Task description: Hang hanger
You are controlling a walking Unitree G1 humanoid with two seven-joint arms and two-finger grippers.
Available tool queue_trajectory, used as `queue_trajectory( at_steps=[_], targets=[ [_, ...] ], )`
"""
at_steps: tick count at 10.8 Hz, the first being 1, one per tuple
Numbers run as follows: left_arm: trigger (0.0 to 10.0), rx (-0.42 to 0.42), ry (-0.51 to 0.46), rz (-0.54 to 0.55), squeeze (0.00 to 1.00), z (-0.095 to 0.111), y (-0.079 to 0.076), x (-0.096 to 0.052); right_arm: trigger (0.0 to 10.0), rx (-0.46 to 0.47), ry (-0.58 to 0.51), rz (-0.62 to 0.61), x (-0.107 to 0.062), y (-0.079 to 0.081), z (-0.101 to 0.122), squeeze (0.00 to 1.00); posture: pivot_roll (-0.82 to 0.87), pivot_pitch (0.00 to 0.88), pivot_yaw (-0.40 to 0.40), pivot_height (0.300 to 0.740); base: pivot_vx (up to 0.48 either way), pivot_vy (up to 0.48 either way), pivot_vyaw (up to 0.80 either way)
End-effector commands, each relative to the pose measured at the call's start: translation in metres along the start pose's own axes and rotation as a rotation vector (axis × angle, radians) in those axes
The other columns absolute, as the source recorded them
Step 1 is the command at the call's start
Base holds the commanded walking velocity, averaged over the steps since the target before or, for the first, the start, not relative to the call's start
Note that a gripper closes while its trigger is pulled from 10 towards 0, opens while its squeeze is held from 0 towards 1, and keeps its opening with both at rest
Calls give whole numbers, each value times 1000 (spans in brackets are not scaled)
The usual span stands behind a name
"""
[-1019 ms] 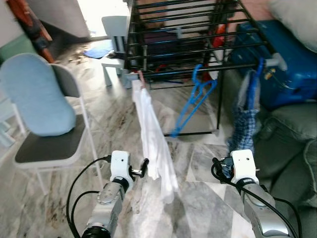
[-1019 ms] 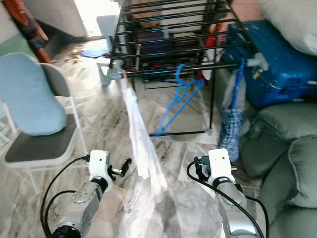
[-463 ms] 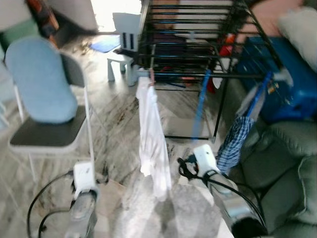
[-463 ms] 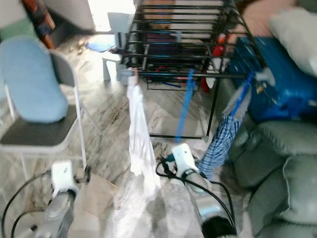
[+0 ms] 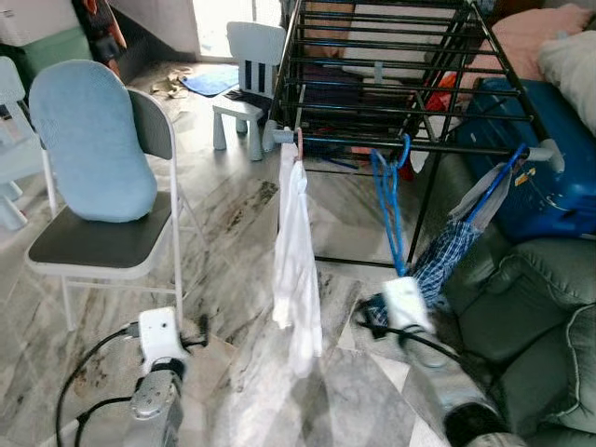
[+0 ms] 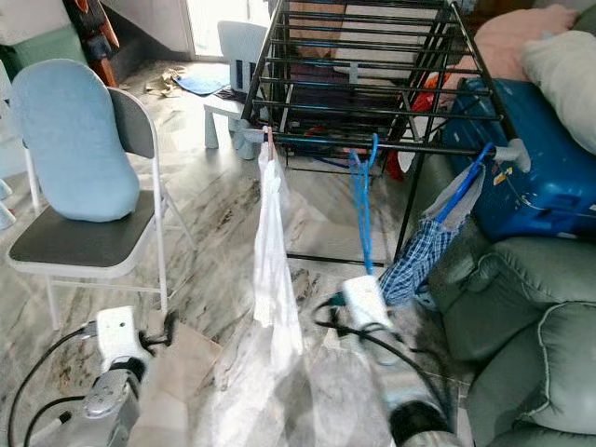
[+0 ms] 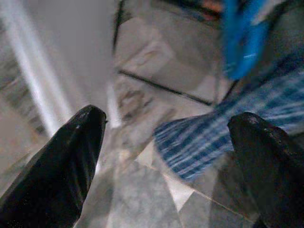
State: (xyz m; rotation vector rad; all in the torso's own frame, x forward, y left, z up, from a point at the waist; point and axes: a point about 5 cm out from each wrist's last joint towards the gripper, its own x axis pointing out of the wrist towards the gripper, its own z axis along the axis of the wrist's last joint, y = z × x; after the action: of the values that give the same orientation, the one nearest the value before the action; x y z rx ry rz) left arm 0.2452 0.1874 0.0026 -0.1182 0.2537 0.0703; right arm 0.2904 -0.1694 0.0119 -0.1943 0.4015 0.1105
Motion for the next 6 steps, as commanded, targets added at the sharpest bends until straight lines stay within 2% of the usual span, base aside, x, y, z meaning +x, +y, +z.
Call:
queue_trajectory(
  at_steps=[1,3,6],
  targets=[
    [10000,-9,-76,-36,0,14,-1,-4,10000,41,-56,-37,-5,-9,7,0,10,0,-12,740,0,0,0],
    [10000,-45,-105,-69,0,17,2,-18,10000,35,-116,-15,-18,-14,13,0,-16,0,15,740,0,0,0],
    [10000,-44,-45,-78,0,3,11,-21,10000,24,-87,7,-21,-11,7,0,-28,0,18,740,0,0,0]
  ],
)
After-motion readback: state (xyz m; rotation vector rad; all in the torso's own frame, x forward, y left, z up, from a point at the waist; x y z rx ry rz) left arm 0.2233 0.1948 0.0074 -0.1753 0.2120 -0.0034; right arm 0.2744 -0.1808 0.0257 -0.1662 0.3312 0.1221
